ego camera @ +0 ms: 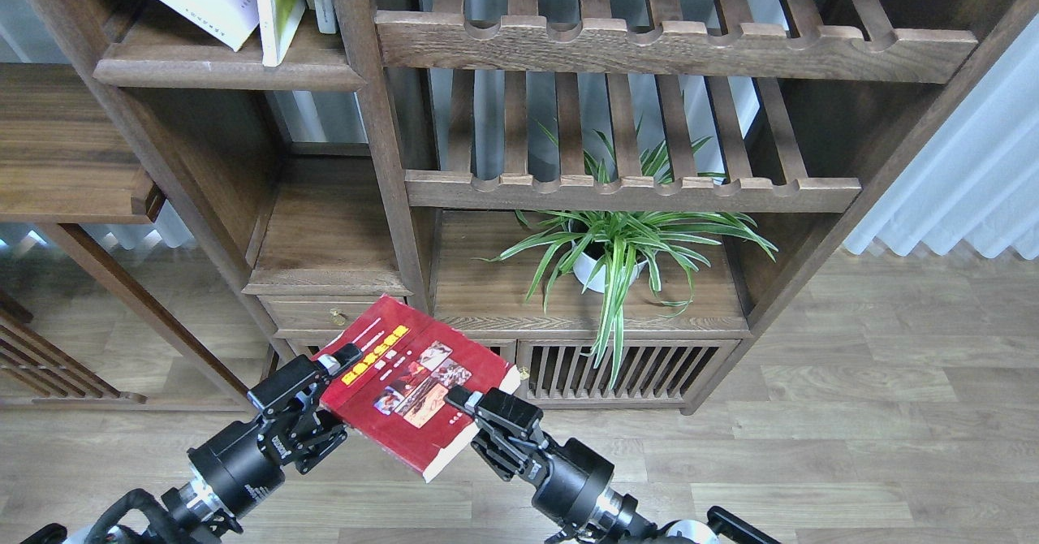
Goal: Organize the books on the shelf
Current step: 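Grasp the red book with the left gripper beside the right gripper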
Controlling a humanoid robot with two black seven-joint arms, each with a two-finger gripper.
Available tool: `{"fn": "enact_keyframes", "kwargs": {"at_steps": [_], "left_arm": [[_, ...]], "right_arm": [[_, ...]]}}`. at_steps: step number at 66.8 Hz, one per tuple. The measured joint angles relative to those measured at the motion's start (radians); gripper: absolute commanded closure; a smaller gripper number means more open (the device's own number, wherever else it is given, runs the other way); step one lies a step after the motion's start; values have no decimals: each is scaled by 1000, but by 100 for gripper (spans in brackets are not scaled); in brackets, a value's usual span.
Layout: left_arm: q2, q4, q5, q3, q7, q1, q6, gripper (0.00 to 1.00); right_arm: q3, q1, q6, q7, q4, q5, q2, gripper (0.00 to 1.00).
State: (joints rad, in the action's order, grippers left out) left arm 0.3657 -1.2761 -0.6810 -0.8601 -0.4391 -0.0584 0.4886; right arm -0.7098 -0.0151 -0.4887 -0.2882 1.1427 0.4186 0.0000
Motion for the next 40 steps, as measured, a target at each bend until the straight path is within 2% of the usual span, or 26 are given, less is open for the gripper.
{"fn": "enact_keyframes", "kwargs": {"at_steps": [11,33,37,40], "left_arm": [[-18,11,-16,17,-18,-15,0,95],[10,-1,-15,59,-18,-30,0,97],[15,-4,-10,61,-19,-30,0,97],[23,-9,-5,61,-19,-29,0,98]], "right_arm": [[3,1,0,0,0,-1,0,94],[5,0,0,-1,0,-2,0,93],[5,0,0,-1,0,-3,0,83],[1,1,0,0,0,-4,0,66]]}}
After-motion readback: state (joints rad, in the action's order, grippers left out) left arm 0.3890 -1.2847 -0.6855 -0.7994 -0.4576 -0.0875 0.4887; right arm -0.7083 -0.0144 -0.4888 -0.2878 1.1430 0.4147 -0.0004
